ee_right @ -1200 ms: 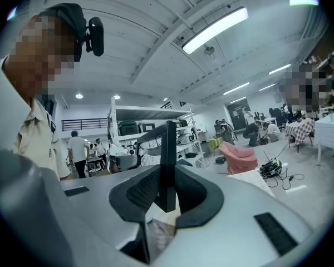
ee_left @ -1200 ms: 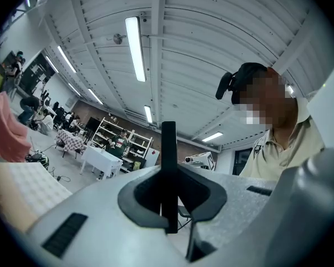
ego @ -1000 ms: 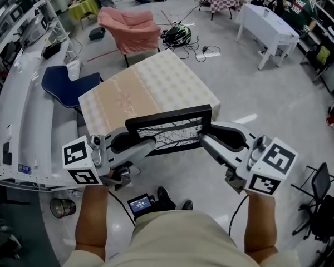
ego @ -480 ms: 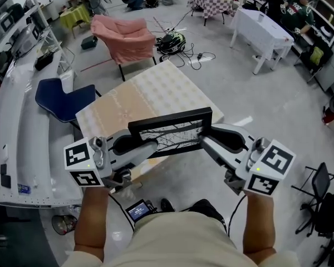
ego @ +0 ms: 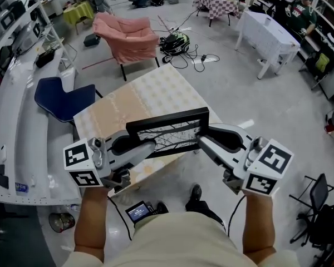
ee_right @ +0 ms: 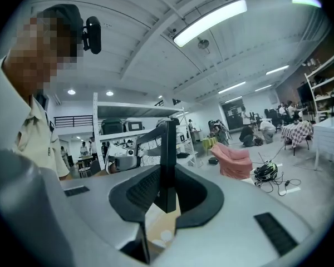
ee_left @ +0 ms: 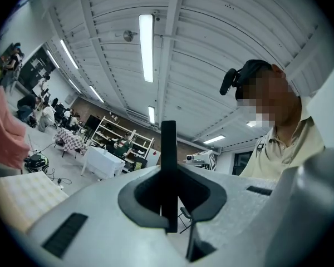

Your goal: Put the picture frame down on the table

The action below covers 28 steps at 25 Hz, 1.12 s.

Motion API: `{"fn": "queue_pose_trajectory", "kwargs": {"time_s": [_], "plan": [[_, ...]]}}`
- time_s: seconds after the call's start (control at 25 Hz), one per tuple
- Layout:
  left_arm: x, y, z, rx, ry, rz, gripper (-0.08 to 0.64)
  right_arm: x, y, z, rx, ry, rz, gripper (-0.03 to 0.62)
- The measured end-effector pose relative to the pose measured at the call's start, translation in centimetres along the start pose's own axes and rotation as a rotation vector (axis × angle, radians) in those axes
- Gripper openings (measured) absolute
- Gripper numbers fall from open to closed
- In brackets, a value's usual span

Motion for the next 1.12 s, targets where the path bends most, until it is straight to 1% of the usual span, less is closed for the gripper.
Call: {"fn": "queue_pose_trajectory", "kwargs": {"time_s": [0.2, 0.28, 0.48, 0.6, 0.84, 1.12], "plan": [[0.6, -1.0, 0.3, -0.027, 0.047, -0.006, 0.049, -0.8, -1.0, -0.4, 0.022, 0.047, -0.004, 0.074], [0.0, -1.5, 0.8, -0.04, 0.068, -0.01, 0.049, -0.7, -1.3, -1.5, 0.03, 0.069, -0.002, 0.072], [-7.0, -0.8, 3.6, -0.053, 0.131, -0.016, 0.049, 1.7, 0.8, -8.8, 0.037, 0.123, 0.006, 0.073], [-9.3, -0.7, 4.6, -0.058, 0.161, -0.017, 0.049, 2.5, 1.3, -11.4, 0.037, 0.149, 0.015, 0.074], [-10.0, -0.6, 7.0, -0.05, 0.198, -0.006, 0.049, 1.1, 1.2, -14.0, 0.019, 0.163, 0.02, 0.072], [-9.5, 0.2, 10.6, -0.034, 0.194, -0.001, 0.049, -1.6, 1.5, -16.2, 0.0, 0.139, 0.043, 0.074]]}}
Point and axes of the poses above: the fingertips, and each gripper's own axes: x backward along the fingers, z to its left, y out of its top, the point moved 5 cm from there along x, backward along the fingers, and after that the axes turned 4 degrees about -y, right-handed, at the moved point
